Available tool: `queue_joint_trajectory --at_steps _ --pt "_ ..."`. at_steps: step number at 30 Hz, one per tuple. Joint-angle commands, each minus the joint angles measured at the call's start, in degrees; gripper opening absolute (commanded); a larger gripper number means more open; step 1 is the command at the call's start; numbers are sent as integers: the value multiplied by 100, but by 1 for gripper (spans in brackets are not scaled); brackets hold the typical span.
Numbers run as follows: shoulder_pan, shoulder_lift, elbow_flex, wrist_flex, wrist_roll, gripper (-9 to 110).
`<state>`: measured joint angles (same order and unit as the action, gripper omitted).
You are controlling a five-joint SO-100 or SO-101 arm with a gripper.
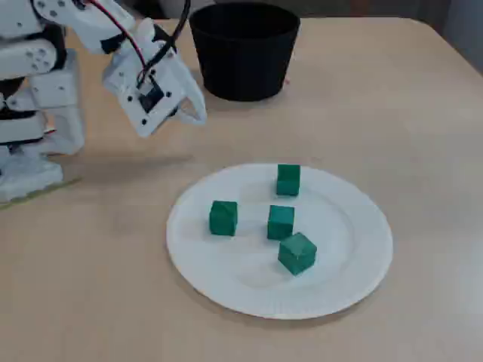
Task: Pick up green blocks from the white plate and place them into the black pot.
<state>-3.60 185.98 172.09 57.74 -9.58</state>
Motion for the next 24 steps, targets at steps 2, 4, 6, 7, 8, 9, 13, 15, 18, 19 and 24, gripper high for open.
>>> queue_joint_trajectory --at_steps 2,4,6,7,8,9,13,15,18,19,24 --pt "1063 44 -519 -255 352 -2" --pt "1063 44 -519 -255 343 -2" --pt "1063 44 -527 -255 334 -2" --pt "1072 44 -527 -255 334 -2" --pt "1072 44 -527 -255 334 -2" --pt "1072 44 -527 -255 334 -2" --pt "1081 44 -650 -185 422 -2" --pt "1011 9 -1020 -141 439 -2" --pt "1028 -932 -2188 105 492 -2" --pt "1028 -1503 -2716 272 404 -2" --pt "1169 -4008 -5256 1424 105 -2"
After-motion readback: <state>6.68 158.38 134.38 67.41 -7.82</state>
